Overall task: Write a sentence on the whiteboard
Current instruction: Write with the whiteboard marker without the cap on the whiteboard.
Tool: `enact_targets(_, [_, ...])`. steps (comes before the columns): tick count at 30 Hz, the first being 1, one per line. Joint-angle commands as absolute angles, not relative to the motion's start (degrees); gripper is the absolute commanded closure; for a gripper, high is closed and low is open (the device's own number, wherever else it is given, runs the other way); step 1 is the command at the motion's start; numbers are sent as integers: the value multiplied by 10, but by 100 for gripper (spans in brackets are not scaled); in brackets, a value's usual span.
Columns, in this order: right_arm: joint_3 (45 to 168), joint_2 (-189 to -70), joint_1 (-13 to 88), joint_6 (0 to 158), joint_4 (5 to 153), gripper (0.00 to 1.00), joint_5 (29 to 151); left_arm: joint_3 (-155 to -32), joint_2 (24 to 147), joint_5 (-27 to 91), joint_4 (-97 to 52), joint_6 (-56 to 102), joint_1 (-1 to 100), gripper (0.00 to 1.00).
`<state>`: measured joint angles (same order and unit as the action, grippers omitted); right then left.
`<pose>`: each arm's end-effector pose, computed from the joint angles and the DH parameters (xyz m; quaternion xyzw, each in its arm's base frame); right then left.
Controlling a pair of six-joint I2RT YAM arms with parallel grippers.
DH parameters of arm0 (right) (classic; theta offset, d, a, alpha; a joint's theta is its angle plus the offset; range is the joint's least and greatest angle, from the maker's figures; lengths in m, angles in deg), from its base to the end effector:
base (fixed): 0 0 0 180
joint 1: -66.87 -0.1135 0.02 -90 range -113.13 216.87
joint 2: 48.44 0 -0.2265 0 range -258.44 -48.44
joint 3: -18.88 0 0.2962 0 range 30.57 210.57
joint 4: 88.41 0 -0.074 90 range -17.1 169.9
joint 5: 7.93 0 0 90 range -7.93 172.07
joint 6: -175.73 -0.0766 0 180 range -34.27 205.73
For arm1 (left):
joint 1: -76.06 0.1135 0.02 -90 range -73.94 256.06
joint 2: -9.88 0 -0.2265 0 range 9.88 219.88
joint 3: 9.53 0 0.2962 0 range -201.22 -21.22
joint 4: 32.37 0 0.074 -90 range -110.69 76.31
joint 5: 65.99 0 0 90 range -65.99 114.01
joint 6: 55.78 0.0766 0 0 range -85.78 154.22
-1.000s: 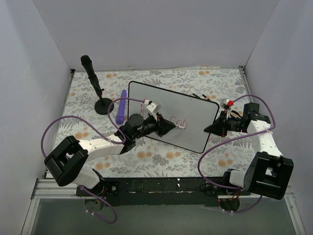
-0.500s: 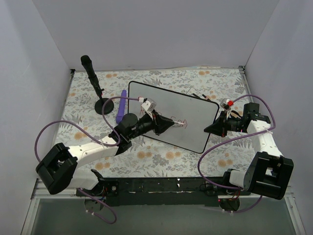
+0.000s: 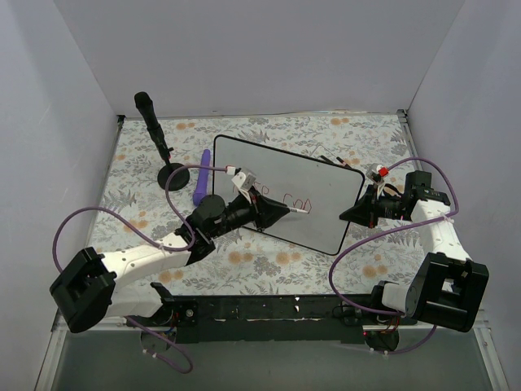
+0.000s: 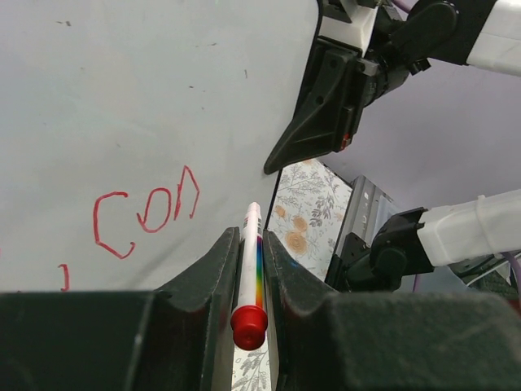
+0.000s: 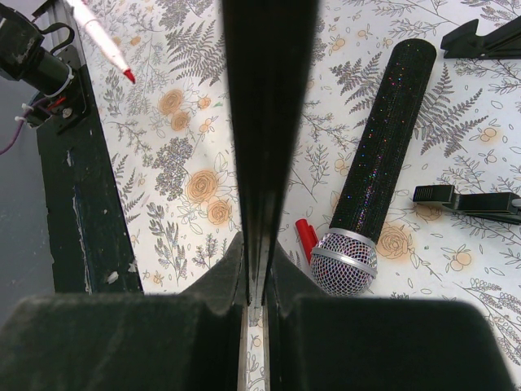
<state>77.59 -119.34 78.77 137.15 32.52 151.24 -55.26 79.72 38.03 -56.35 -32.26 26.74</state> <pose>0.2769 0.0148 0.1691 -0.3616 0.7332 0.4064 0.4081 0.2210 -0.2856 0.2048 -0.0196 0.7076 -0.6398 0.2993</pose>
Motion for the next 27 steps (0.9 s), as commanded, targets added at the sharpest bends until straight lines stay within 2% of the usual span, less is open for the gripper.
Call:
enact_targets(1, [784,-1190,782,1392,332,99,1492,-545,772,340,-547,-316,240,100])
enact_targets(12, [782,-1188,782,1390,334,99,1490,-550,772,191,-510,-298,161,100])
enact_targets(27, [782,-1188,782,1389,336,99,1490,-522,780,144,-534,-335,144,100])
